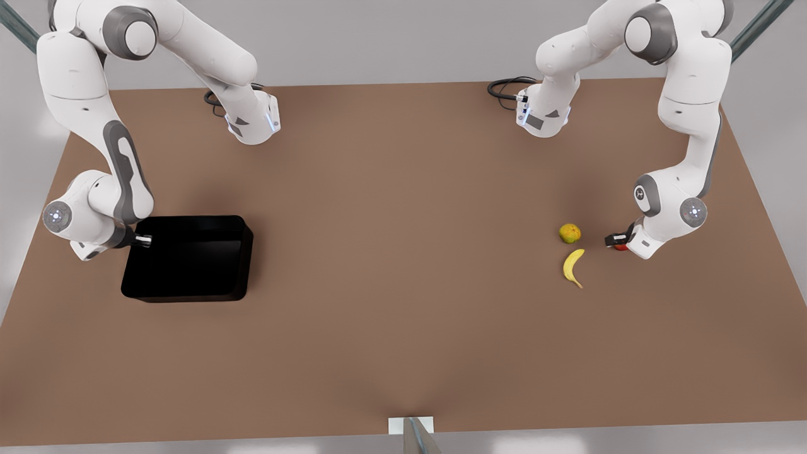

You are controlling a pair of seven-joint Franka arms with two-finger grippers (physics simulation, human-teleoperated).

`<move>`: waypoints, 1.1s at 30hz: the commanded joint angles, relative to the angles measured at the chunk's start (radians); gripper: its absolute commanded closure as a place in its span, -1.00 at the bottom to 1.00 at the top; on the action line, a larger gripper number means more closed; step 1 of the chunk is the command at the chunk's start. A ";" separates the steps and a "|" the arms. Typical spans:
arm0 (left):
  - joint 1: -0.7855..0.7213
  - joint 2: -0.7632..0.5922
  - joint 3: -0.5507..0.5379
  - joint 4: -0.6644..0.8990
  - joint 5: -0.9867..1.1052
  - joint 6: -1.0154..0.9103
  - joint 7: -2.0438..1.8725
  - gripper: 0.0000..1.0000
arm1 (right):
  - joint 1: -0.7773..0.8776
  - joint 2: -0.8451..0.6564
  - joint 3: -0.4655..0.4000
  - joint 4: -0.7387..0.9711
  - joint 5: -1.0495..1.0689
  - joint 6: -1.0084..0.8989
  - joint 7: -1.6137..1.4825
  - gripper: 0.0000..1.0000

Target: Place the storage box in the middle with the right arm, and place the apple in the storage box with the left arm

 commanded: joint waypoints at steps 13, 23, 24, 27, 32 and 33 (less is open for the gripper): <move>0.000 0.006 0.000 0.005 0.000 0.000 0.000 -0.40 | 0.018 -0.087 0.312 0.170 0.124 -0.268 0.216 0.57; 0.000 0.002 0.000 0.005 0.002 -0.006 -0.006 -0.34 | 0.537 0.060 0.337 0.354 0.331 -0.257 0.625 0.57; 0.000 0.000 0.000 0.005 0.000 -0.008 -0.008 -0.34 | 0.589 0.092 0.331 0.386 0.333 -0.257 0.671 0.57; 0.000 -0.011 0.000 0.005 0.000 -0.011 -0.011 -0.34 | 0.681 0.178 0.321 0.472 0.374 -0.259 0.760 0.57; -0.060 -0.113 -0.011 0.005 0.000 -0.117 -0.112 -0.34 | 0.808 0.277 0.294 0.581 0.422 -0.256 0.818 0.57; -0.084 -0.126 -0.023 0.005 0.000 -0.132 -0.152 -0.34 | 0.819 0.283 0.294 0.584 0.423 -0.253 0.818 0.57</move>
